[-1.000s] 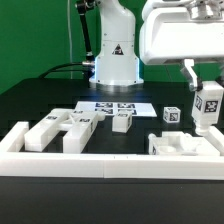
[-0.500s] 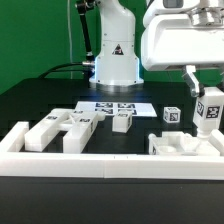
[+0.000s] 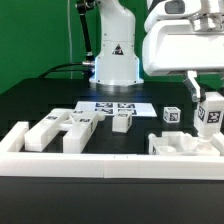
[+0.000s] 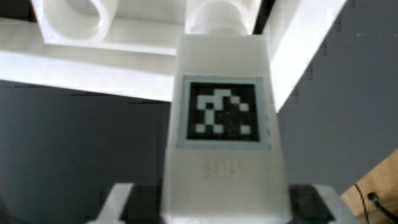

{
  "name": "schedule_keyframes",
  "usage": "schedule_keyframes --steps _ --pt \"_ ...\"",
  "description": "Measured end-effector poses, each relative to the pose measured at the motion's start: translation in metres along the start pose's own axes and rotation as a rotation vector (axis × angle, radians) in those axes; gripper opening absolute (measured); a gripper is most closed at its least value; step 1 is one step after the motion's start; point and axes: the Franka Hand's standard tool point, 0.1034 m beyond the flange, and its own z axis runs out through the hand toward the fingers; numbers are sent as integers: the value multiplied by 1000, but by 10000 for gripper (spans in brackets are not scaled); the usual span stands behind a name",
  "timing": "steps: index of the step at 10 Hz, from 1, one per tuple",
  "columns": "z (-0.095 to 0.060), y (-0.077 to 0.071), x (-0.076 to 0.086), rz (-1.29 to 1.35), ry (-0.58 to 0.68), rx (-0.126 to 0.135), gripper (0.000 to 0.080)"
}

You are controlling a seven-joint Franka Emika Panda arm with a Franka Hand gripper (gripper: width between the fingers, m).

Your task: Assemble chair

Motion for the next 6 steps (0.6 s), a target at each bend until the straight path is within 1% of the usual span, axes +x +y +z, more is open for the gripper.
schedule_keyframes --steps 2,4,6 --pt "1 -1 -2 -2 -4 1 291" --pt "3 -1 -2 -3 26 -2 291" --pt "4 -1 -4 -3 19 -1 291"
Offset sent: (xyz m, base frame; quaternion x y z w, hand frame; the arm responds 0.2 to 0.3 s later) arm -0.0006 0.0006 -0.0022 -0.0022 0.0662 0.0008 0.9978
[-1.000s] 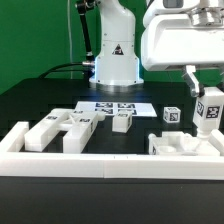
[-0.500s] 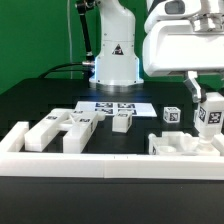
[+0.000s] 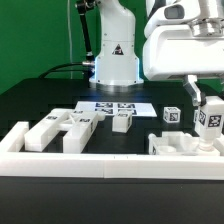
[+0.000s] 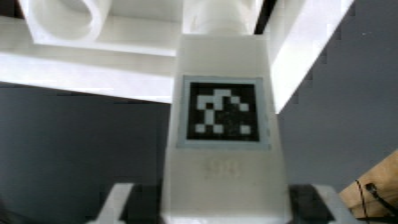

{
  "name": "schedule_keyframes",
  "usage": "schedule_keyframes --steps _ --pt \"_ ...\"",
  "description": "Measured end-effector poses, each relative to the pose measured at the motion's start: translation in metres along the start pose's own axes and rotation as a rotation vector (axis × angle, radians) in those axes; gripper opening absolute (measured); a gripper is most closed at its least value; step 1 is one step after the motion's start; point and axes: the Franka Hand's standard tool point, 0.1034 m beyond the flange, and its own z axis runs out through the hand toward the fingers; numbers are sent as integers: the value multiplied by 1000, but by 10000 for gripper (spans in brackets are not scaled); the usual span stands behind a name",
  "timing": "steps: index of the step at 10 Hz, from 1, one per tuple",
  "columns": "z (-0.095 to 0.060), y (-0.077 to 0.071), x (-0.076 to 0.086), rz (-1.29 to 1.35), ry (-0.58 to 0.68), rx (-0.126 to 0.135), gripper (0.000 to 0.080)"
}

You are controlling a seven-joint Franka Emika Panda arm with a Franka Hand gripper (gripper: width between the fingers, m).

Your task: Assemble chair

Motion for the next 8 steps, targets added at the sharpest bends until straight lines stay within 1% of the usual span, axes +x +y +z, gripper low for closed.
schedule_keyframes --steps 5,8 --pt "9 -1 -10 -1 -7 1 291" --pt "9 -1 -12 -9 59 -6 291"
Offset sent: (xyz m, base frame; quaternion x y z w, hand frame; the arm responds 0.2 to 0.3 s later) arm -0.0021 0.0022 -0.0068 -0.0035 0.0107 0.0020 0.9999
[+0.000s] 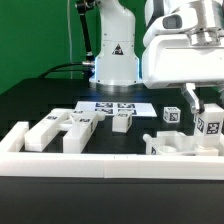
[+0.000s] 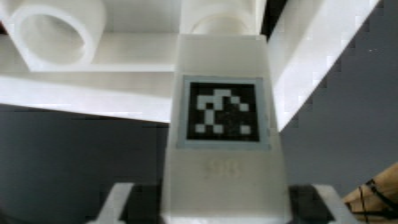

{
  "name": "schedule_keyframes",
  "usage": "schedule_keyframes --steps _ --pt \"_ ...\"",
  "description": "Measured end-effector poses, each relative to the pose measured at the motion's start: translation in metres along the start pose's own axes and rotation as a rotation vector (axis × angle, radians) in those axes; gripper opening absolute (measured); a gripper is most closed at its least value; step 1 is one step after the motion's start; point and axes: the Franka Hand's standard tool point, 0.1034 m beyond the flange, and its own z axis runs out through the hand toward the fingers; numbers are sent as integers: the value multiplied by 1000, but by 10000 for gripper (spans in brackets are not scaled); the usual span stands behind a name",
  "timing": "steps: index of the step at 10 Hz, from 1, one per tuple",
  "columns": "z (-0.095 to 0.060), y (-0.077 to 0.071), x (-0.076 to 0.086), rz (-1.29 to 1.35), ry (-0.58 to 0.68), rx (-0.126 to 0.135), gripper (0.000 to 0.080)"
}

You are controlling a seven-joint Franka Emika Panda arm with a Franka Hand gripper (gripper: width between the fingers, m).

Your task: Assemble chair

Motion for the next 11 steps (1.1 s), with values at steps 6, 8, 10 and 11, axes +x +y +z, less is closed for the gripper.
schedule_keyframes --steps 6,8,10,11 --pt "0 0 -5 -17 20 -2 514" --pt "0 0 -5 -23 20 -2 619" --pt "-2 3 -4 -36 16 -5 648" --pt "-4 3 -1 -39 13 -5 648"
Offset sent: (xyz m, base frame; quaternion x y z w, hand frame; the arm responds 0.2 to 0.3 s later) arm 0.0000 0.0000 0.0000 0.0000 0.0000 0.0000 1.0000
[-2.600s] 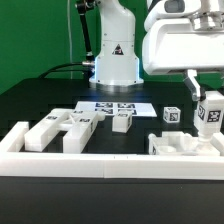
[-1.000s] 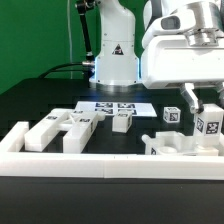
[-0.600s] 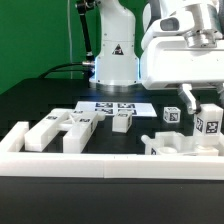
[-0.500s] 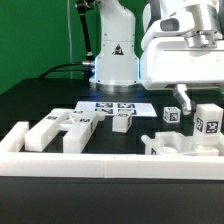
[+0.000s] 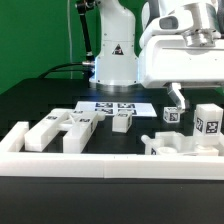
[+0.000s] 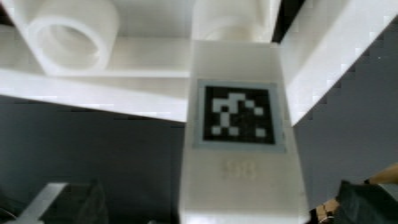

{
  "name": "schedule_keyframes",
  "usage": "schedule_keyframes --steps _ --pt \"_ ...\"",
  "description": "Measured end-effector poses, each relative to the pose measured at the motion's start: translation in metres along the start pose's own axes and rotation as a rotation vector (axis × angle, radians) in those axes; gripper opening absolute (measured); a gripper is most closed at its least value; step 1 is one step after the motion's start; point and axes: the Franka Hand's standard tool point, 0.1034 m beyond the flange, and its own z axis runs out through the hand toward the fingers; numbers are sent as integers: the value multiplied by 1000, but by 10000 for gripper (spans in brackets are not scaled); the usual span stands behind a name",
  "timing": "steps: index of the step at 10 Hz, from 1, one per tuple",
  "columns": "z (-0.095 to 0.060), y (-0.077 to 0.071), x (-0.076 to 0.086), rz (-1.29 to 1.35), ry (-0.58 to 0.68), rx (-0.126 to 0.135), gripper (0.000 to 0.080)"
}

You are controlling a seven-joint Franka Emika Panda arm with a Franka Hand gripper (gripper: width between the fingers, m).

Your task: Assemble chair

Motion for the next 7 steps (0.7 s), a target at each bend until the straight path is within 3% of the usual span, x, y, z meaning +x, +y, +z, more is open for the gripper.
schedule_keyframes --steps 2,5,7 --pt "-5 0 6 -5 -8 2 649" --pt "0 -2 -1 -6 -63 11 649" --pt "7 -6 -2 -8 -227 38 649"
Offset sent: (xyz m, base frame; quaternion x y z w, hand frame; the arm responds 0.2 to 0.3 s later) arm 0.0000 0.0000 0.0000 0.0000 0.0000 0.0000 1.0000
